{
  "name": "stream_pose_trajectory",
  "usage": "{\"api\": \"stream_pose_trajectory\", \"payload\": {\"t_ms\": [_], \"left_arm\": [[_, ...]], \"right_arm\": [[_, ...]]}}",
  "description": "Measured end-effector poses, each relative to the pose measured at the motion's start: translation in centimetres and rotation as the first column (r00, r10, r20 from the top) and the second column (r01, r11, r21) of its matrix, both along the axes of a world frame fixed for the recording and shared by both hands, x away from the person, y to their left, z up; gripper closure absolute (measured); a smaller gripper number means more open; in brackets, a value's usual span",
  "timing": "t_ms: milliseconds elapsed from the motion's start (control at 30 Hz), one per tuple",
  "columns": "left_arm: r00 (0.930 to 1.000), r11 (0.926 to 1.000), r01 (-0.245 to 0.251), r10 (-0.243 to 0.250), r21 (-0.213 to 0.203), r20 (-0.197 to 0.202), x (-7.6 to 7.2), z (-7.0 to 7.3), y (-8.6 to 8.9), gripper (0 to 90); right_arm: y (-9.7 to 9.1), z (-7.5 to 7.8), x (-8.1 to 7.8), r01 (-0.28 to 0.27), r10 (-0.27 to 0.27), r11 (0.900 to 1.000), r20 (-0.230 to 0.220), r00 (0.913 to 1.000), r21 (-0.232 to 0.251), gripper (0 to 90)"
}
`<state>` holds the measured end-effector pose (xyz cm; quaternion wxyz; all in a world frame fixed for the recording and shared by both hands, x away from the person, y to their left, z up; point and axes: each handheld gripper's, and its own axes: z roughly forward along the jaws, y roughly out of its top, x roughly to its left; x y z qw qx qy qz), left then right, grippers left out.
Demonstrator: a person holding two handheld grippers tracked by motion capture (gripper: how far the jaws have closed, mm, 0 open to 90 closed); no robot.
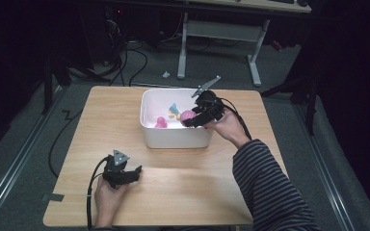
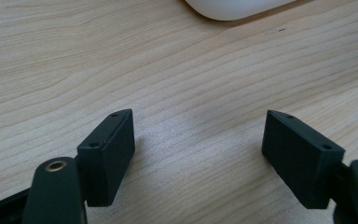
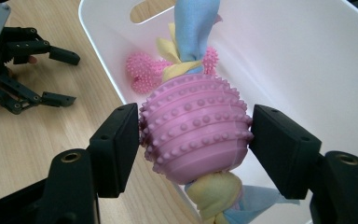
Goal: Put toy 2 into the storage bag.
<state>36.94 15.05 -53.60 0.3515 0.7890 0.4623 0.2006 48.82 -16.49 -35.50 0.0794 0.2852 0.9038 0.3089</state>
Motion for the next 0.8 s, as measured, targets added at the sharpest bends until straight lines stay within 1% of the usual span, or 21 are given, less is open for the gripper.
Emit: {"api": "stream_pose_trajectory", "payload": {"t_ms": [200,367,400,533,700,800], "left_arm": [[1.0,1.0,-0.001,0.001,-0.001,0.0,0.0,0.0,0.0,25.6],[1.0,1.0,-0.001,0.001,-0.001,0.0,0.0,0.0,0.0,25.6],[1.0,1.0,-0.001,0.001,0.0,0.0,0.0,0.0,0.0,25.6],[1.0,1.0,-0.001,0.001,0.0,0.0,0.0,0.0,0.0,25.6],[1.0,1.0,-0.001,0.001,-0.001,0.0,0.0,0.0,0.0,25.6],[1.0,1.0,-0.001,0.001,-0.002,0.0,0.0,0.0,0.0,25.6]], "right_arm": [[-0.2,-0.1,0.1,0.002,-0.002,1.0,-0.009,1.0,-0.003,32.7],[-0.5,0.1,0.0,0.012,-0.012,0.9999,-0.012,0.9999,0.011,31.9],[-0.5,0.2,-0.1,0.013,-0.013,0.9999,-0.007,0.9999,0.009,31.9],[-1.1,0.6,-0.7,0.009,-0.01,0.9995,0.025,0.9996,0.031,32.9],[-2.3,1.4,-2.1,0.026,-0.031,0.9972,0.078,0.9965,0.07,34.8],[-3.2,1.6,-3.0,0.046,-0.055,0.9958,0.105,0.9929,0.079,36.2]]}}
